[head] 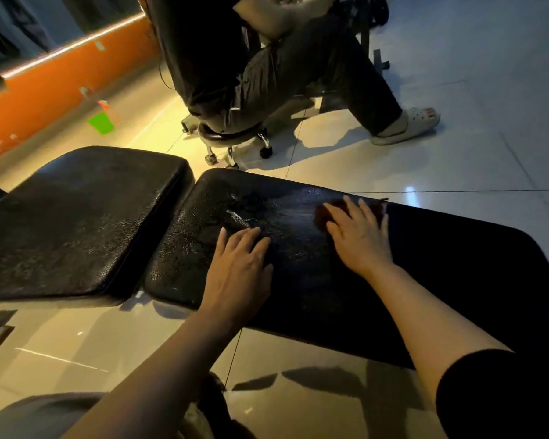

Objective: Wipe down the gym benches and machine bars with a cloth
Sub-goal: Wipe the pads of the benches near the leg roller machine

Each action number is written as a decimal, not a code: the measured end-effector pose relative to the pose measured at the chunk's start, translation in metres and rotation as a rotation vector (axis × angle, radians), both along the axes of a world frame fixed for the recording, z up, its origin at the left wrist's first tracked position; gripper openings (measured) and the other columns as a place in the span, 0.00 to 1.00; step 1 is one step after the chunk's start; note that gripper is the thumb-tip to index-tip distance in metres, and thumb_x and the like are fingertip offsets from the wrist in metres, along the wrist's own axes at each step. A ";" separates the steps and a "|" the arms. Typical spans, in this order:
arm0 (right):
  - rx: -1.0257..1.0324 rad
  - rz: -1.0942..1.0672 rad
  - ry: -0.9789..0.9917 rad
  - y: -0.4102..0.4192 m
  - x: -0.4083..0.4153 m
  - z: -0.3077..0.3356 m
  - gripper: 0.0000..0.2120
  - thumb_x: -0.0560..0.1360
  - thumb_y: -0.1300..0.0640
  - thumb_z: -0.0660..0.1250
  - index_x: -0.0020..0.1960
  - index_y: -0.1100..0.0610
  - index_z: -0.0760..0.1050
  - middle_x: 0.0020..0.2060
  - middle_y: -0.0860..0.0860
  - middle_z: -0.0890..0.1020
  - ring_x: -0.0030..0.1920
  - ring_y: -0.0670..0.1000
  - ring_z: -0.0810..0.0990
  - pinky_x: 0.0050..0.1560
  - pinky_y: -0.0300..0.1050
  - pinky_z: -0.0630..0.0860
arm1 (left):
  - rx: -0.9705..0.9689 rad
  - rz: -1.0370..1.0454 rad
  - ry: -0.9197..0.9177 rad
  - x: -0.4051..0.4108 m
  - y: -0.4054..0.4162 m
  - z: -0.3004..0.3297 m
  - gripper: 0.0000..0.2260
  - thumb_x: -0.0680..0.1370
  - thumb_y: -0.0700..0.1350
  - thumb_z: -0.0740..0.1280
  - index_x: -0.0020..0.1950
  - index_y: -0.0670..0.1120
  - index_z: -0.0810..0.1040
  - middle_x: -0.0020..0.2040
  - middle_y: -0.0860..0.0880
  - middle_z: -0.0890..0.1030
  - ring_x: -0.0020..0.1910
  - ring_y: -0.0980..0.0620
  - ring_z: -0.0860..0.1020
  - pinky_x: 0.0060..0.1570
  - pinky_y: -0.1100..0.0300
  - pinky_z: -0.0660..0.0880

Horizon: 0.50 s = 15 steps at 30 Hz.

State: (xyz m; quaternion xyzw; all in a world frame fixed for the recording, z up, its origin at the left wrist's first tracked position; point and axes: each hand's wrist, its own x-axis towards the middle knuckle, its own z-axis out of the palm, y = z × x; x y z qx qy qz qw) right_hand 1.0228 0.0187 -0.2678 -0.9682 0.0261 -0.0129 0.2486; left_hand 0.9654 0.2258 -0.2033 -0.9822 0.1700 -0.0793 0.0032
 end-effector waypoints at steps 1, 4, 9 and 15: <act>0.002 -0.033 0.018 -0.002 -0.002 0.000 0.22 0.84 0.46 0.49 0.77 0.42 0.56 0.79 0.50 0.52 0.79 0.54 0.46 0.76 0.64 0.43 | -0.001 -0.005 0.004 -0.004 0.000 0.000 0.23 0.81 0.51 0.59 0.75 0.49 0.64 0.76 0.48 0.62 0.76 0.50 0.57 0.75 0.49 0.39; -0.024 -0.017 -0.017 0.028 -0.004 0.010 0.22 0.84 0.48 0.50 0.77 0.44 0.57 0.79 0.52 0.53 0.78 0.56 0.48 0.76 0.62 0.49 | 0.002 0.009 0.011 -0.018 0.009 0.001 0.23 0.81 0.52 0.58 0.76 0.50 0.62 0.77 0.49 0.60 0.76 0.51 0.54 0.75 0.49 0.38; -0.052 0.390 -0.130 0.115 -0.028 0.030 0.23 0.84 0.48 0.48 0.78 0.43 0.52 0.79 0.52 0.49 0.79 0.55 0.44 0.75 0.61 0.46 | -0.040 0.048 -0.019 -0.036 0.028 0.005 0.21 0.80 0.49 0.61 0.73 0.49 0.68 0.75 0.48 0.65 0.75 0.50 0.58 0.72 0.53 0.36; -0.060 0.104 -0.101 0.045 -0.040 0.004 0.22 0.83 0.46 0.50 0.77 0.41 0.56 0.78 0.51 0.55 0.78 0.54 0.49 0.76 0.62 0.41 | -0.025 -0.001 0.013 -0.050 0.029 0.003 0.22 0.80 0.51 0.61 0.74 0.49 0.66 0.76 0.48 0.63 0.76 0.50 0.57 0.73 0.51 0.36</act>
